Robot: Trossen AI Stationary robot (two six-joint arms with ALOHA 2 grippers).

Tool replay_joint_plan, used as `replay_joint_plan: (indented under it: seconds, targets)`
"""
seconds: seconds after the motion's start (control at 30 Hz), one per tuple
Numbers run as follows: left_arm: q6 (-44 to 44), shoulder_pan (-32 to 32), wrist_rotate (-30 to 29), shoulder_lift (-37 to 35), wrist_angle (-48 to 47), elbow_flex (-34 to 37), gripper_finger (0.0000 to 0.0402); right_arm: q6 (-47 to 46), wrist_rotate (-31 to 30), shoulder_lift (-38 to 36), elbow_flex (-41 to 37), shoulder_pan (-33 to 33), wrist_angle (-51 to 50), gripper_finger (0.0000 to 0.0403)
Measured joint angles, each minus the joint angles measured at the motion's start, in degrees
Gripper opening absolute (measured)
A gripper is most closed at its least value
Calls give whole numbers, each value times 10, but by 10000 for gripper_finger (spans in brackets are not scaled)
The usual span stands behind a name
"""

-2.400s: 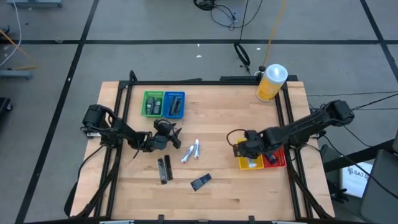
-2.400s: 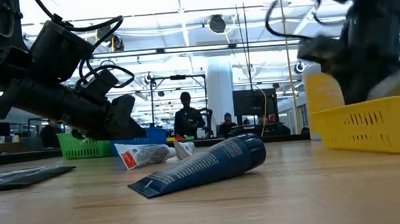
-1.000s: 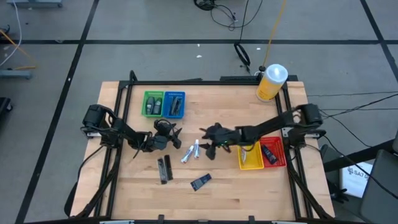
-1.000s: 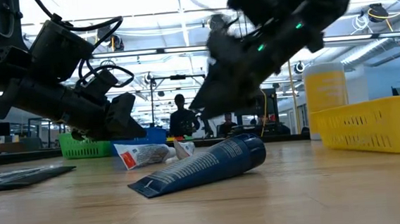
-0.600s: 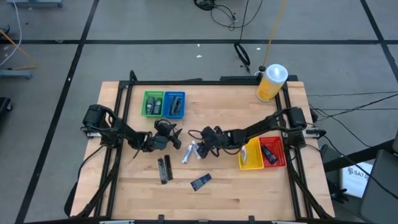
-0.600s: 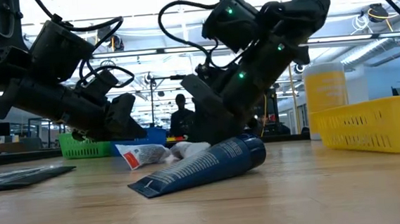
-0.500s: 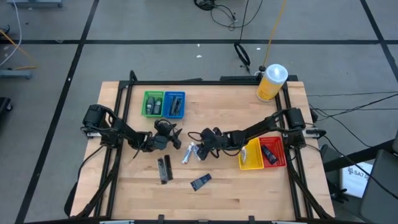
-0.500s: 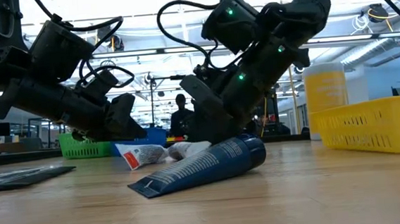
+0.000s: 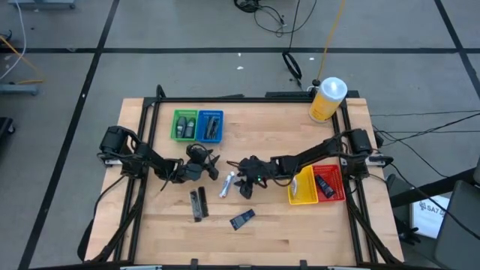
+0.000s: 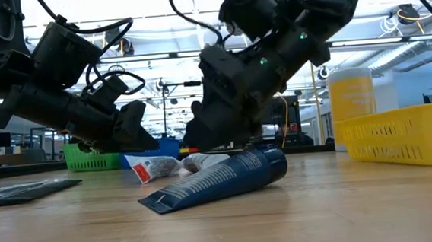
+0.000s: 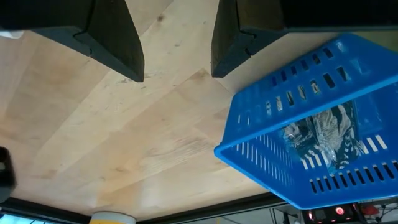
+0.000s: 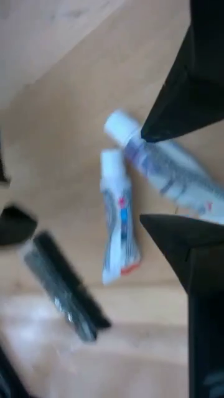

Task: Pick & Place Travel size toiletries
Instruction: Put the white toothpaste into the yellow bin

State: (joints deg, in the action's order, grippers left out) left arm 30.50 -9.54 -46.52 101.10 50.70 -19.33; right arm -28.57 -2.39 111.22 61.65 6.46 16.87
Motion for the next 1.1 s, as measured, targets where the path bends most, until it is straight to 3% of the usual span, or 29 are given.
replay_joint_plan:
  seconds: [0.17, 0.33, 0.5, 0.73, 0.93, 1.1]
  targets:
    - [1, 0, 0, 0, 0, 0, 184, 45, -30, 27, -1, 24, 4, 242]
    - [2, 0, 0, 0, 1, 0, 184, 59, -62, 52, 1, 35, 30, 236]
    - [3, 0, 1, 0, 1, 0, 184, 70, -85, 59, 1, 35, 25, 191]
    - [3, 0, 1, 0, 1, 0, 184, 98, -113, 54, 1, 33, 3, 84]
    - [3, 0, 1, 0, 1, 0, 184, 78, -110, -43, -2, 37, -145, 21]
    - [3, 0, 1, 0, 1, 0, 184, -63, -94, -196, 0, 62, -374, 16]
